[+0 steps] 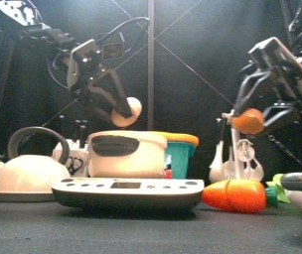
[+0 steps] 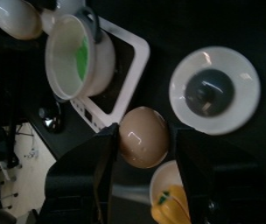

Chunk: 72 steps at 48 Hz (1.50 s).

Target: Remove half of eggshell

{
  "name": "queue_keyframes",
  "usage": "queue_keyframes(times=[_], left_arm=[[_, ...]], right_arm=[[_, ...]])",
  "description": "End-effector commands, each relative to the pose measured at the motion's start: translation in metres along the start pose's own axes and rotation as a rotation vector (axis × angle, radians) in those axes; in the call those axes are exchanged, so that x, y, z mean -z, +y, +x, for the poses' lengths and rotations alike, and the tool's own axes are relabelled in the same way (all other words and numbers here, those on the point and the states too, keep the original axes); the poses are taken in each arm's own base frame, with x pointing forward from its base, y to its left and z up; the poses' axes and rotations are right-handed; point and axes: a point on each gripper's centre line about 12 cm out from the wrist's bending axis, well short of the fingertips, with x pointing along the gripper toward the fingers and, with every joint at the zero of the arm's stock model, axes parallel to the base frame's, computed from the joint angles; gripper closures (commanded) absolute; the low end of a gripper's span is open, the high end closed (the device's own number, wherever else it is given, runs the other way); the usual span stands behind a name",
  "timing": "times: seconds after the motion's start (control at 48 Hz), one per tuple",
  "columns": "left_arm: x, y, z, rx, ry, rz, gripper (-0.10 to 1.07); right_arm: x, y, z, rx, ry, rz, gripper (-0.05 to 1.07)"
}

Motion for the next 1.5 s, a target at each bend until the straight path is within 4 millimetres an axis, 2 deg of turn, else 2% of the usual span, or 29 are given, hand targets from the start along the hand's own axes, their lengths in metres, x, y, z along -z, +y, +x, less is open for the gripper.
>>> queue_keyframes(times=[0.0, 0.125, 0.542, 0.979, 1.292, 1.479], left_arm=[[-0.009, -0.002, -0.005, 0.01, -0.031, 0.003, 0.21], [-0.01, -0.001, -0.005, 0.008, -0.032, -0.001, 0.21], [-0.009, 0.0, -0.005, 0.006, -0.031, -0.001, 0.21], [-0.01, 0.0, -0.005, 0.005, -0.031, -0.004, 0.21], [-0.009, 0.0, -0.004, 0.005, -0.03, -0.001, 0.21], [-0.011, -0.001, -0.005, 0.015, -0.038, 0.008, 0.21]], right_arm=[[0.005, -0.005, -0.009, 0.012, -0.004, 0.024, 0.36], [0.006, -0.016, -0.007, 0.091, -0.032, 0.04, 0.36], [0.021, -0.041, 0.018, 0.27, 0.0, 0.065, 0.32], [0.02, -0.045, 0.02, 0.307, -0.017, 0.069, 0.13], [0.016, -0.035, 0.018, 0.278, -0.03, 0.076, 0.11], [0.004, -0.007, 0.019, 0.202, -0.074, 0.02, 0.11]])
